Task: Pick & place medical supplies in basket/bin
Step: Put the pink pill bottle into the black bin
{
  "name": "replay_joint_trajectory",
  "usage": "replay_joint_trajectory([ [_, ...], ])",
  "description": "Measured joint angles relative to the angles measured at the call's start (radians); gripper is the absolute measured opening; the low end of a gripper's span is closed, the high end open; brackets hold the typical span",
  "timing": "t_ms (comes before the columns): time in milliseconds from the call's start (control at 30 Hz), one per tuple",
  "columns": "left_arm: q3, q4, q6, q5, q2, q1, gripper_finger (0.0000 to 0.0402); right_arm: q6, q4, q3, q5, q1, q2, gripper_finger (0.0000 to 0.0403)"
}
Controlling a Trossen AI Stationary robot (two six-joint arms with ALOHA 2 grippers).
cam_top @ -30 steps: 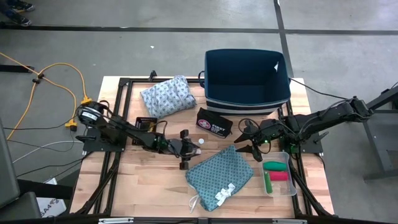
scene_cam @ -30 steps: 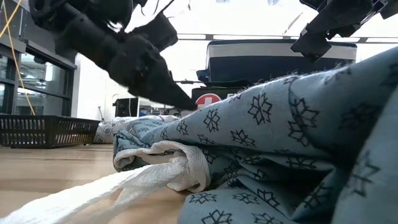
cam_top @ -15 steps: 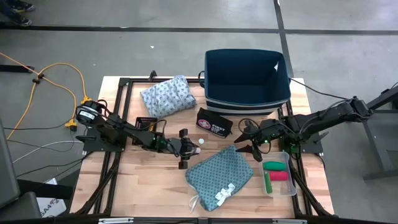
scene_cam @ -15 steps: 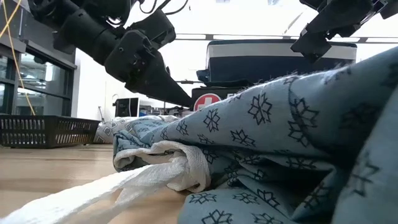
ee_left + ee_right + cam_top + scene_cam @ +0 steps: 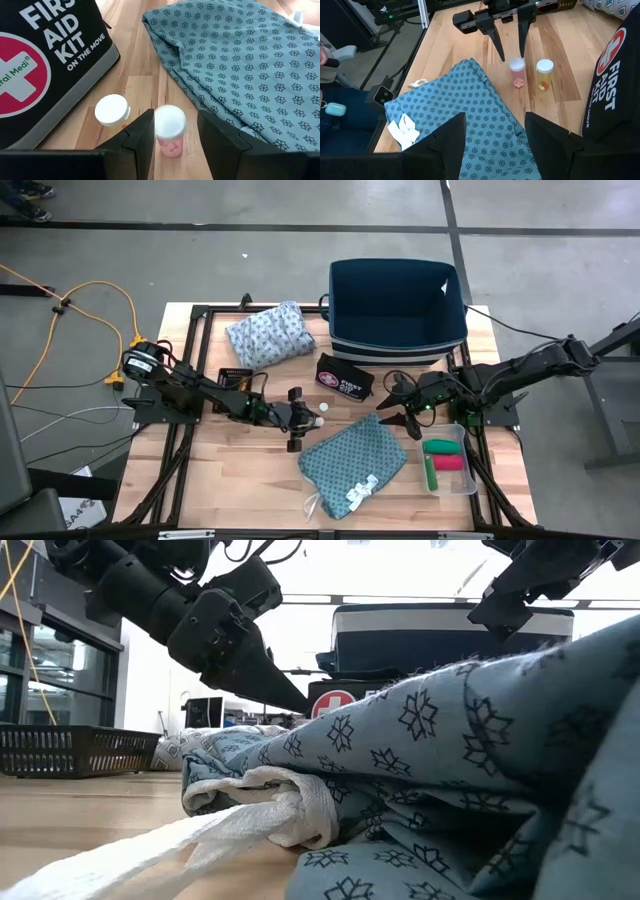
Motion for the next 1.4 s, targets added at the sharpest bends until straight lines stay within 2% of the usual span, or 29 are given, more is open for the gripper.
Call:
replay_joint_trajectory([
  [267, 0.0, 0.0, 0.02, -0.002, 0.0, 0.003, 0.0149, 0.0, 0.0, 0.0, 0.0, 0.0, 0.0, 0.0192],
  [500, 0.0, 0.0, 0.021, -0.002, 0.0, 0.008, 0.0201, 0.0, 0.0, 0.0, 0.0, 0.0, 0.0, 0.0192],
  [633, 0.0, -0.011, 0.021, -0.002, 0.001, 0.008, 0.0218, 0.0, 0.0, 0.0, 0.0, 0.0, 0.0, 0.0192],
  [1067, 0.001, -0.055, -0.003, -0.007, 0.033, 0.008, 0.022, 0.0, 0.0, 0.0, 0.0, 0.0, 0.0, 0.0192],
  [1400, 0.001, 0.005, -0.022, -0.007, 0.071, 0.016, 0.022, 0.0, -0.001, 0.0, 0.0, 0.0, 0.0, 0.0192],
])
